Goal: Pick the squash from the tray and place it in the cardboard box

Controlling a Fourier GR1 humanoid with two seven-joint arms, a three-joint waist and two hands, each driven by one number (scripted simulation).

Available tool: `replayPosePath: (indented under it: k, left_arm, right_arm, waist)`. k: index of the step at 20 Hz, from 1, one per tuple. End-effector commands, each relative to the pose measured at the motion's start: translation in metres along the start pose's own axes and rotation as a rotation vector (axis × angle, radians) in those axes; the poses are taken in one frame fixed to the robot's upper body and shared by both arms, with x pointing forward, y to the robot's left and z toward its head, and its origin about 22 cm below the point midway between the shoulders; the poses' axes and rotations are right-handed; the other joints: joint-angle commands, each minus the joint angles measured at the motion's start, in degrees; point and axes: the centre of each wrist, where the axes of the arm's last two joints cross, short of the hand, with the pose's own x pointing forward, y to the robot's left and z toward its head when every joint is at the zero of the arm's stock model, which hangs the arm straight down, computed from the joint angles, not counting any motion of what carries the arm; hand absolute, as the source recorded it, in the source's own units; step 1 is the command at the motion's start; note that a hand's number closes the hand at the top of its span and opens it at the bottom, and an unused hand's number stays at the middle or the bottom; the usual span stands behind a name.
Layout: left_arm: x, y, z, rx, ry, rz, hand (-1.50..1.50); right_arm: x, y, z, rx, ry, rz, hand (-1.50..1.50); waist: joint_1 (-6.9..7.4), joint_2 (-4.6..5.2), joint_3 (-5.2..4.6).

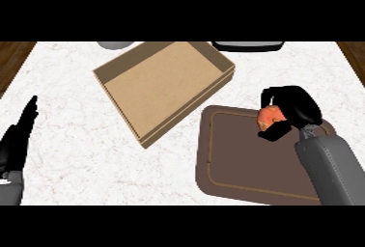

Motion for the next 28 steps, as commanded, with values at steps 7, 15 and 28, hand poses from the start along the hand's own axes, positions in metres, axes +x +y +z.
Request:
replayPosePath:
  k: [7,15,28]
  left_arm:
    - [-0.017,-0.003,0.010,-0.013,0.002,-0.002,0.00]
    - [0.010,-0.008,-0.004,-0.009,-0.014,-0.003,0.00]
    - [0.025,-0.007,-0.011,-0.052,-0.046,0.002,0.00]
  right_arm:
    - [0.065,-0.069,0.006,-0.419,-0.063,-0.026,1.50]
    - [0.139,-0.106,-0.018,-0.352,-0.183,-0.150,1.50]
    - [0.210,-0.136,-0.097,-0.335,-0.109,-0.415,1.50]
  waist:
    - [0.33,0.20,0.13]
    - [0.91,0.35,0.13]
    - [3.19,0.92,0.12]
